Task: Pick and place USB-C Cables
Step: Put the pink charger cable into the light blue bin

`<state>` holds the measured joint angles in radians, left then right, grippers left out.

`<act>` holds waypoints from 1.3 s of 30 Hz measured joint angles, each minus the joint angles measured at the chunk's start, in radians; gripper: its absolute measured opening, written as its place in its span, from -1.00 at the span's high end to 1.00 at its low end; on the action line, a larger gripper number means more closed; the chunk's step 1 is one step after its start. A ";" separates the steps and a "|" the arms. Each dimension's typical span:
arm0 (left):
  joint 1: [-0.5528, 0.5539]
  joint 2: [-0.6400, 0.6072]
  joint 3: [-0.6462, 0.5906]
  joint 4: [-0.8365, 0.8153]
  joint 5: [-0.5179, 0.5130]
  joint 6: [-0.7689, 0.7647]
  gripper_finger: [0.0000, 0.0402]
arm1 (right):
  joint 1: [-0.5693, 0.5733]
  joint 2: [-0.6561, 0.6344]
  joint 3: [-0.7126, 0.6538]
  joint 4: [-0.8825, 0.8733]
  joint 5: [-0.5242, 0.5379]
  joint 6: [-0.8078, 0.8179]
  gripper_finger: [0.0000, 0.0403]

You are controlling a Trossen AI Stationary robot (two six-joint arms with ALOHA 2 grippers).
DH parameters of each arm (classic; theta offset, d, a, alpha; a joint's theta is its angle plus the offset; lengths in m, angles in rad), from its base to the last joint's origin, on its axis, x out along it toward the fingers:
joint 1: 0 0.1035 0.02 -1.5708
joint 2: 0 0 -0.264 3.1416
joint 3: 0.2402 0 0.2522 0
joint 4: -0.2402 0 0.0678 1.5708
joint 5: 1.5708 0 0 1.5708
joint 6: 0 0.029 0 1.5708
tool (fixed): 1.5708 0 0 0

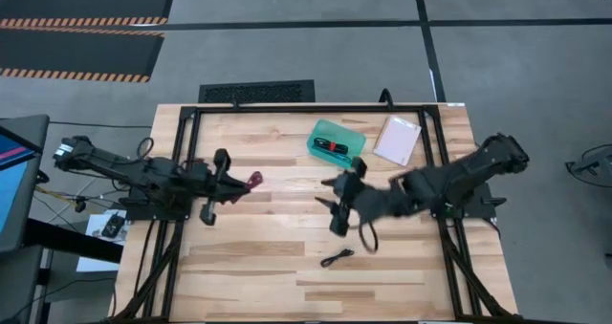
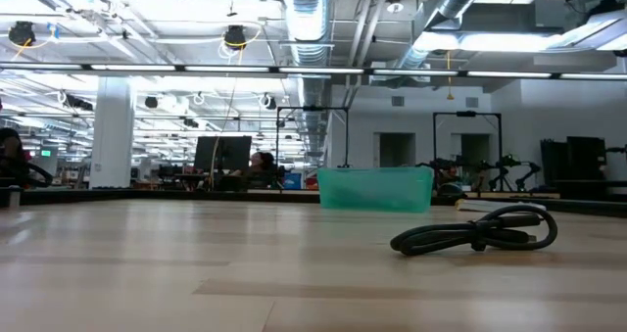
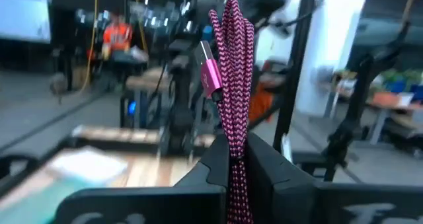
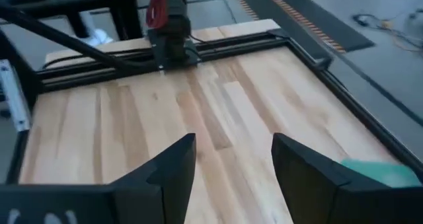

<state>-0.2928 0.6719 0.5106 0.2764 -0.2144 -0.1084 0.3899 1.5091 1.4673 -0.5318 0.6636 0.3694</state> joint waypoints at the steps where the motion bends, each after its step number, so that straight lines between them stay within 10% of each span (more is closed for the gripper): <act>1: -0.001 -0.014 0.000 0.011 0.001 0.012 1.00 | -0.033 -0.011 0.000 0.006 -0.038 -0.027 -0.08; 16: 0.180 -0.063 0.000 0.026 0.107 0.133 0.98 | -0.517 -0.097 -0.308 0.688 -0.733 -0.213 0.08; 26: 0.465 -0.030 -0.114 0.209 0.365 -0.004 0.97 | -0.531 -0.001 -0.343 0.881 -0.760 -0.220 -0.22; 39: 0.564 -0.015 -0.222 0.326 0.396 -0.065 0.96 | -0.529 0.283 -0.173 1.171 -0.770 -0.262 -0.47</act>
<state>0.2710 0.6573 0.2884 0.6023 0.1820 -0.1735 -0.1396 1.7922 1.2941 0.6390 -0.1068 0.1074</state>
